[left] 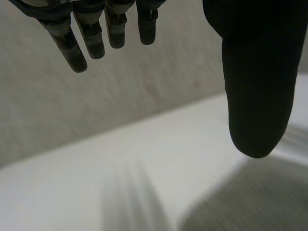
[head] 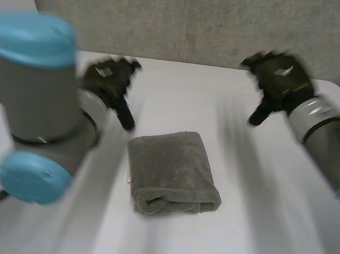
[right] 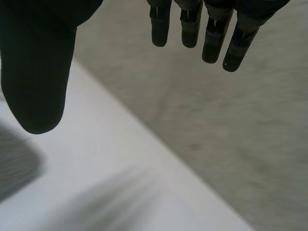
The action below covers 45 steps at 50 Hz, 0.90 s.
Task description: Fold the towel.
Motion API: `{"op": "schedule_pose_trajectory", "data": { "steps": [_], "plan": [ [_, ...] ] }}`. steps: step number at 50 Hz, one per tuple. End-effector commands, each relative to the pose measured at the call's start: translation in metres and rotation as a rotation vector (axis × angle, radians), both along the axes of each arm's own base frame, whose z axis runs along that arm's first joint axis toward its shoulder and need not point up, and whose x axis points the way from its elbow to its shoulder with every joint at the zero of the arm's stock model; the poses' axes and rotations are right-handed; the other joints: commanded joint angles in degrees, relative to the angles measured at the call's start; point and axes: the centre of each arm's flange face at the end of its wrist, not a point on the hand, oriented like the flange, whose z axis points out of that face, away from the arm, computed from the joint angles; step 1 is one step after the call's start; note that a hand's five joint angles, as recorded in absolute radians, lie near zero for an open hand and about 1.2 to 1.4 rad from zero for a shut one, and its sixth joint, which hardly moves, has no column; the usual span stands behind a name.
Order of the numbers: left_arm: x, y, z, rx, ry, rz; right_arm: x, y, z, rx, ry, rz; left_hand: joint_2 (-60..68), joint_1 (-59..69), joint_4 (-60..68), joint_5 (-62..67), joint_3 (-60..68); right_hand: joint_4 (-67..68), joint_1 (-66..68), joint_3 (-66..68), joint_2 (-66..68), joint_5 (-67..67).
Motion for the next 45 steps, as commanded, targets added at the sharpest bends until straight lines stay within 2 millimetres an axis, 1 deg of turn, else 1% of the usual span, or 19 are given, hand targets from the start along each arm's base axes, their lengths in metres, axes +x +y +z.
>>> {"op": "schedule_pose_trajectory", "data": {
  "steps": [1, 2, 3, 5, 6, 7, 8, 9, 11, 12, 14, 17, 20, 28, 32, 42, 45],
  "plan": [
    [0.050, -0.021, 0.072, -0.130, 0.100, -0.020, -0.048, -0.012, 0.056, -0.099, -0.079, -0.151, 0.9, 0.7, 0.9, -1.0, 0.8, -3.1, -0.2, -1.9, -2.6, -2.4],
    [0.058, -0.024, 0.079, -0.136, 0.108, -0.041, -0.056, -0.014, 0.062, -0.101, -0.078, -0.166, 0.9, 0.7, 0.9, -1.0, 0.8, -3.1, -0.2, -1.9, -2.6, -2.4],
    [0.058, -0.024, 0.079, -0.136, 0.109, -0.041, -0.057, -0.014, 0.063, -0.101, -0.078, -0.166, 0.9, 0.7, 0.9, -1.0, 0.8, -3.1, -0.2, -1.9, -2.6, -2.4],
    [0.075, -0.035, 0.085, -0.137, 0.114, -0.058, -0.069, -0.017, 0.064, -0.072, -0.066, -0.161, 1.3, 1.0, 1.2, -0.7, 1.2, -3.1, -0.2, -1.9, -2.6, -2.4],
    [0.075, -0.035, 0.085, -0.137, 0.114, -0.058, -0.069, -0.017, 0.064, -0.071, -0.066, -0.160, 1.3, 1.0, 1.2, -0.7, 1.2, -3.1, -0.2, -1.9, -2.6, -2.4],
    [0.081, -0.040, 0.084, -0.131, 0.114, -0.060, -0.075, -0.019, 0.063, -0.050, -0.062, -0.149, 1.3, 1.0, 1.2, -0.7, 1.2, -3.1, -0.2, -1.9, -2.6, -2.4],
    [0.086, -0.043, 0.082, -0.122, 0.114, -0.063, -0.082, -0.022, 0.061, -0.029, -0.060, -0.139, 1.3, 1.0, 1.2, -0.7, 1.2, -3.1, -0.2, -1.9, -2.6, -2.4],
    [0.086, -0.043, 0.082, -0.122, 0.114, -0.063, -0.082, -0.022, 0.061, -0.029, -0.060, -0.139, 1.3, 1.0, 1.2, -0.7, 1.2, -3.1, -0.2, -1.9, -2.6, -2.4],
    [0.090, -0.046, 0.074, -0.098, 0.106, -0.072, -0.098, -0.029, 0.056, 0.011, -0.061, -0.122, 1.1, 0.9, 1.0, -0.8, 1.0, -3.1, -0.2, -1.9, -2.6, -2.4],
    [0.090, -0.046, 0.074, -0.098, 0.106, -0.072, -0.098, -0.029, 0.056, 0.011, -0.061, -0.122, 1.1, 0.9, 1.0, -0.8, 1.0, -3.1, -0.2, -1.9, -2.6, -2.4],
    [0.090, -0.044, 0.061, -0.064, 0.092, -0.082, -0.104, -0.029, 0.051, 0.053, -0.064, -0.069, 0.9, 0.7, 0.9, -1.0, 0.8, -3.1, -0.2, -1.9, -2.6, -2.4],
    [0.091, -0.045, 0.056, -0.054, 0.091, -0.084, -0.106, -0.029, 0.049, 0.070, -0.068, -0.050, 0.9, 0.7, 0.9, -1.0, 0.8, -3.1, -0.2, -1.9, -2.6, -2.4],
    [0.096, -0.050, 0.047, -0.055, 0.094, -0.069, -0.112, -0.029, 0.049, 0.100, -0.075, -0.028, 0.9, 0.7, 0.9, -1.0, 0.8, -3.1, -0.2, -1.9, -2.6, -2.4],
    [0.096, -0.047, 0.042, -0.045, 0.094, -0.068, -0.113, -0.029, 0.050, 0.100, -0.075, -0.031, 0.8, 0.5, 0.7, -1.2, 0.7, -3.1, -0.2, -1.9, -2.6, -2.4],
    [0.098, -0.044, 0.043, -0.054, 0.097, -0.065, -0.113, -0.029, 0.049, 0.103, -0.075, -0.030, 0.8, 0.5, 0.7, -1.2, 0.7, -3.1, -0.2, -1.9, -2.6, -2.4],
    [0.100, -0.049, 0.036, -0.083, 0.105, -0.055, -0.111, -0.027, 0.048, 0.102, -0.071, -0.023, 0.9, 0.7, 0.9, -1.0, 0.8, -3.1, -0.2, -1.9, -2.6, -2.4],
    [0.102, -0.052, 0.036, -0.087, 0.107, -0.048, -0.111, -0.025, 0.052, 0.092, -0.074, -0.026, 0.9, 0.7, 0.9, -1.0, 0.8, -3.1, -0.2, -1.9, -2.6, -2.4]
  ]
}}
